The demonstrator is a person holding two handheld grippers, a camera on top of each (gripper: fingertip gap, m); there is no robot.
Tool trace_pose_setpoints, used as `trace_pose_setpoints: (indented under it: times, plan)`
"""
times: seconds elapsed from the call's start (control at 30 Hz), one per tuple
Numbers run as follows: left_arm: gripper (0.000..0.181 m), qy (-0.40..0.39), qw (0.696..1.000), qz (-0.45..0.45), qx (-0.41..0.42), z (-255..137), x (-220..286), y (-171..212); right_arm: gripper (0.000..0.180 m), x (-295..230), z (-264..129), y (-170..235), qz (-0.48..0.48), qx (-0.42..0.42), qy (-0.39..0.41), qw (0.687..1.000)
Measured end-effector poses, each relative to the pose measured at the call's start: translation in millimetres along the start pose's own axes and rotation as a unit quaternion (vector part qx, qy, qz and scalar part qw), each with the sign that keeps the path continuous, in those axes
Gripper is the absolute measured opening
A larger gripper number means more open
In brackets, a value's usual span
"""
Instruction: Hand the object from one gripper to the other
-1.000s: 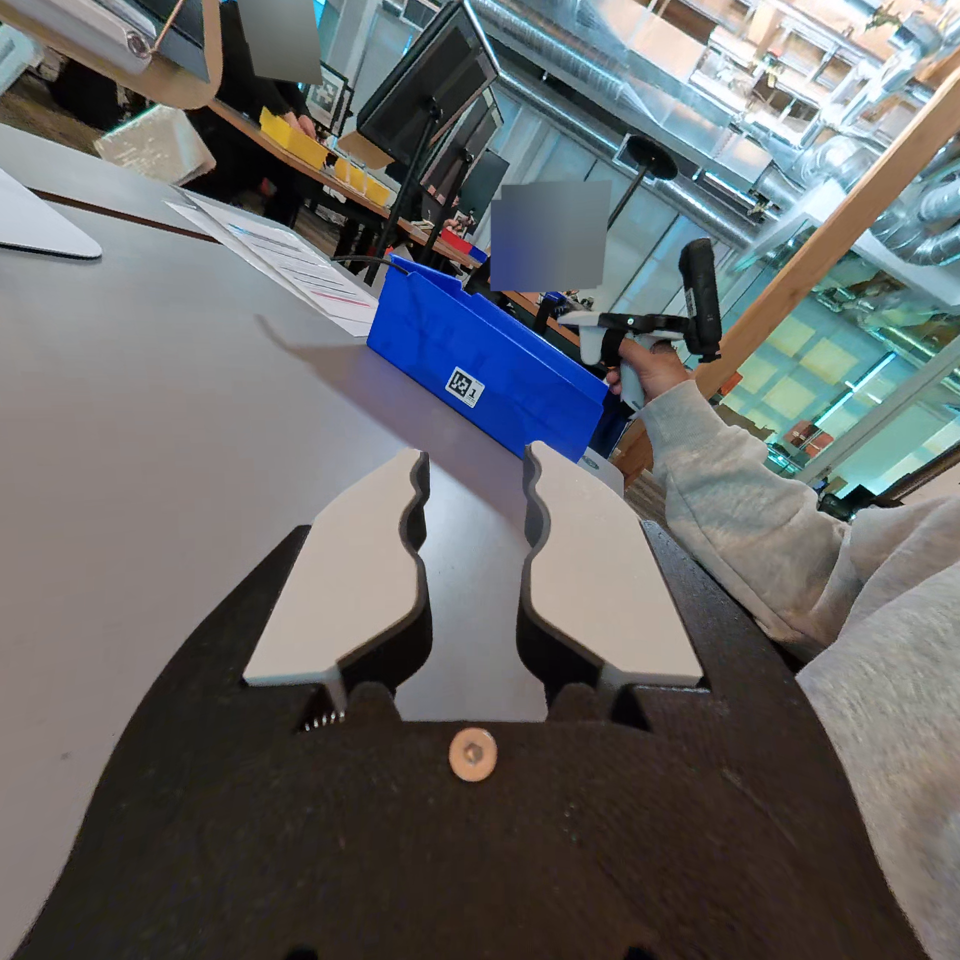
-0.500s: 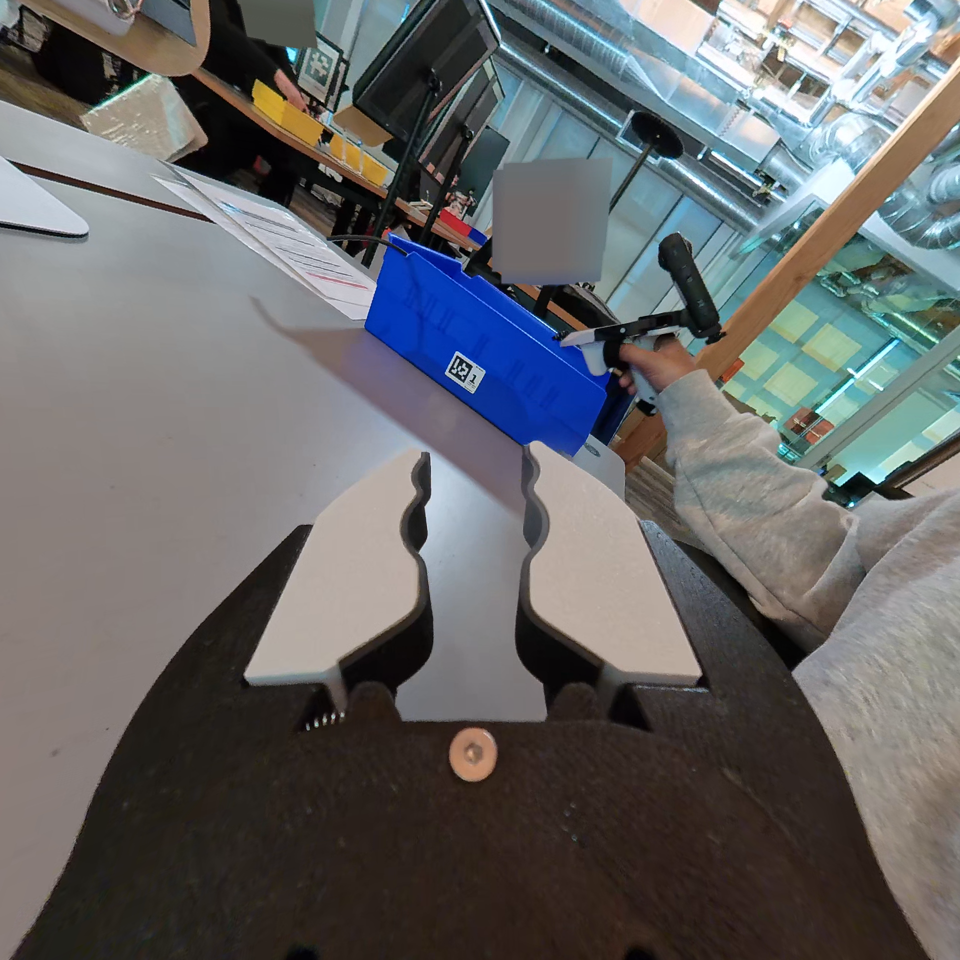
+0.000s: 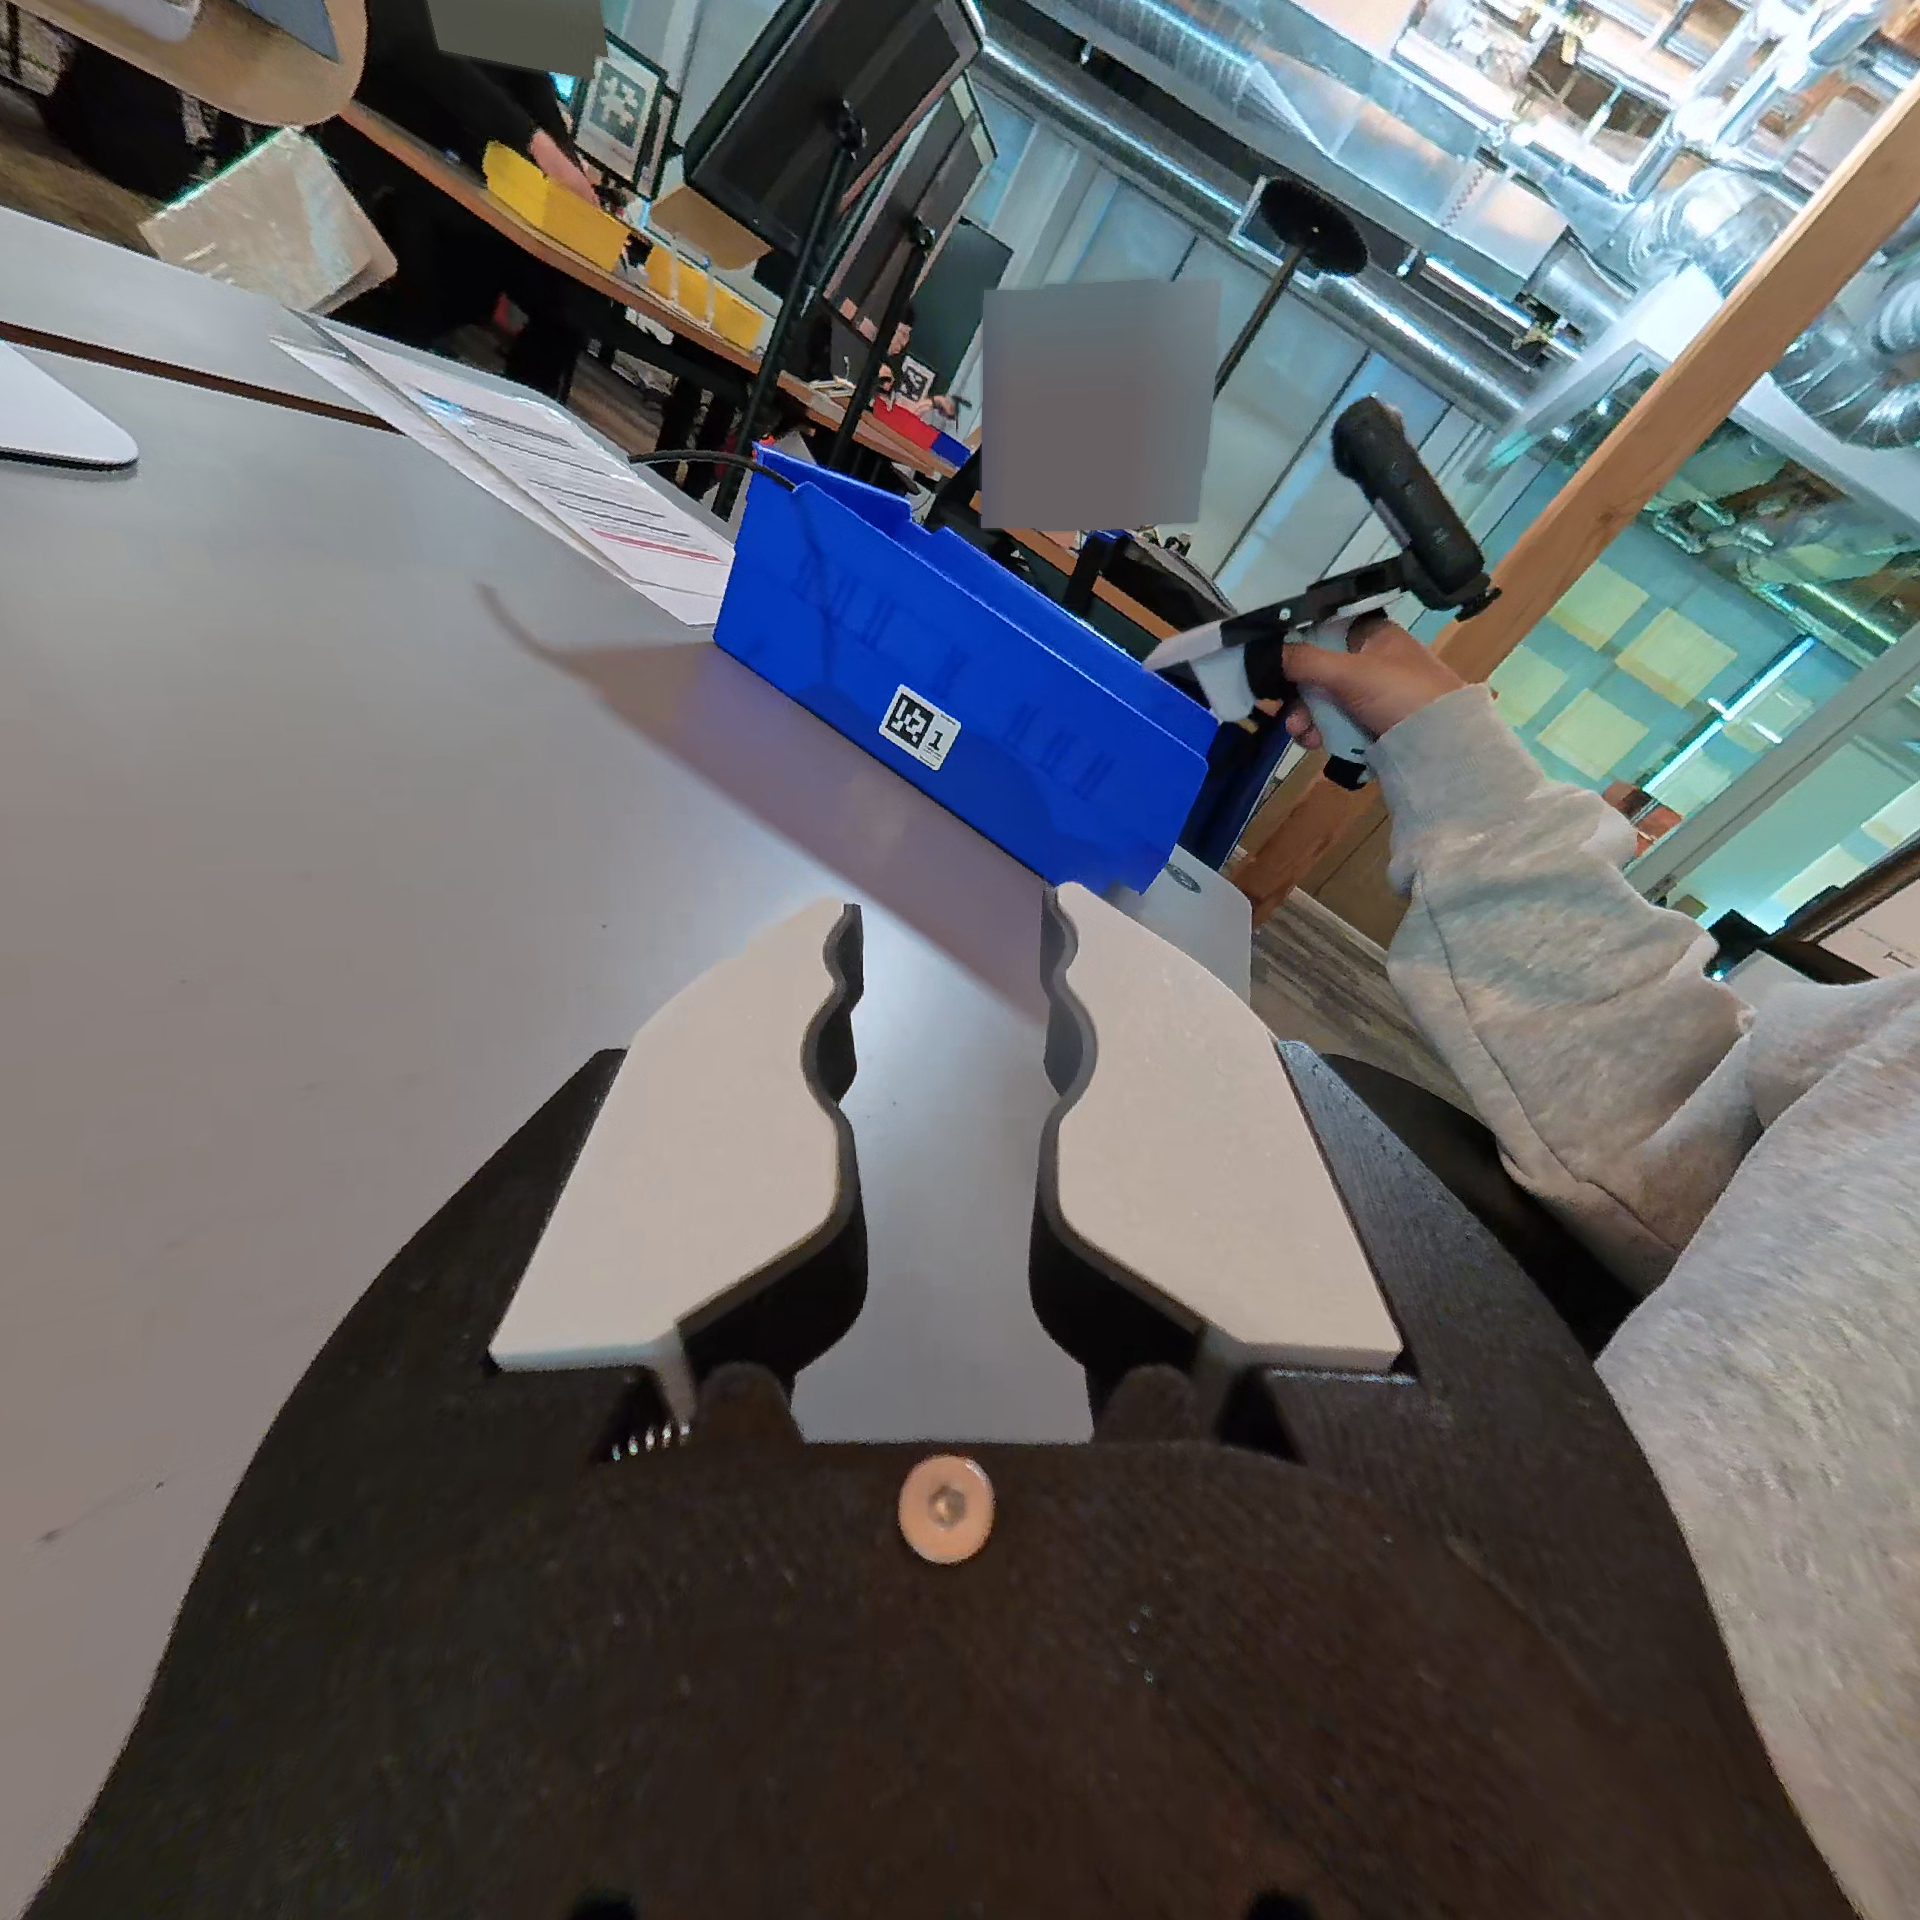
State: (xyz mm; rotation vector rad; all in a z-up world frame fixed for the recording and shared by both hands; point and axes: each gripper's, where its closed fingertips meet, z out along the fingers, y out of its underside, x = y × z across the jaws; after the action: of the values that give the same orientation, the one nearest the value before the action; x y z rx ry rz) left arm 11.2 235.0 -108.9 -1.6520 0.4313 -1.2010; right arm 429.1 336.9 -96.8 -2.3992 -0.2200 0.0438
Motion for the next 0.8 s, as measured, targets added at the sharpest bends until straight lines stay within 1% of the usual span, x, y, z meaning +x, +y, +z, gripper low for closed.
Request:
trace_pose_setpoints:
  times: [0.03, 0.13, 0.2, 0.3, 0.37, 0.43, 0.5, 0.57, 0.6, 0.63, 0.7, 0.73, 0.77, 0.8]
  plan:
    - [0.033, 0.000, 1.000, 0.001, 0.000, 0.1, 0.7, -0.2, 0.020, -7.0, -4.2, -8.7, -0.008, 0.019, -0.005, 1.000]
    - [0.033, 0.001, 1.000, 0.006, -0.002, 0.3, 2.2, -0.5, 0.017, -45.6, -20.5, -42.4, -0.042, 0.100, -0.047, 0.993]
    - [0.033, -0.001, 1.000, 0.011, -0.004, 0.6, 2.4, -0.1, 0.015, -89.0, -34.3, -67.5, -0.069, 0.176, -0.100, 0.977]
    - [0.033, -0.003, 1.000, 0.016, -0.009, 1.5, 2.0, 1.6, 0.014, -176.3, -51.5, -89.1, -0.097, 0.266, -0.223, 0.933]
    - [0.032, -0.006, 1.000, 0.019, -0.012, 1.7, 1.8, 2.3, 0.014, -238.1, -56.9, -88.1, -0.097, 0.299, -0.318, 0.894]
    - [0.031, -0.009, 1.000, 0.023, -0.012, 1.1, 1.6, 1.3, 0.015, -294.3, -53.1, -73.8, -0.091, 0.297, -0.401, 0.862]
    - [0.031, -0.015, 0.999, 0.030, -0.012, -0.2, 0.4, -0.3, 0.015, -339.0, -40.0, -51.0, -0.089, 0.270, -0.455, 0.844]
    - [0.029, -0.024, 0.999, 0.037, -0.015, -1.9, -2.3, -0.8, 0.015, -372.6, -25.4, -25.8, -0.094, 0.244, -0.494, 0.829]
    - [0.028, -0.029, 0.999, 0.038, -0.015, -2.9, -4.0, -1.1, 0.012, -386.9, -21.2, -12.4, -0.095, 0.230, -0.521, 0.817]
    - [0.027, -0.033, 0.999, 0.036, -0.014, -3.9, -5.5, -1.6, 0.011, -400.5, -22.9, -0.3, -0.098, 0.216, -0.557, 0.796]
    - [0.023, -0.041, 0.999, 0.025, -0.006, -6.0, -8.4, -4.6, 0.013, -420.2, -36.4, 12.7, -0.109, 0.192, -0.621, 0.752]
    - [0.019, -0.047, 0.999, 0.023, -0.002, -7.8, -10.1, -7.3, 0.014, -425.4, -42.9, 14.8, -0.120, 0.192, -0.635, 0.739]
    - [0.015, -0.055, 0.998, 0.027, 0.003, -10.6, -12.2, -10.6, 0.015, -428.2, -45.9, 17.4, -0.139, 0.197, -0.636, 0.733]
    - [0.009, -0.064, 0.997, 0.035, 0.006, -14.1, -14.3, -14.6, 0.015, -429.1, -43.2, 21.6, -0.166, 0.201, -0.622, 0.738]
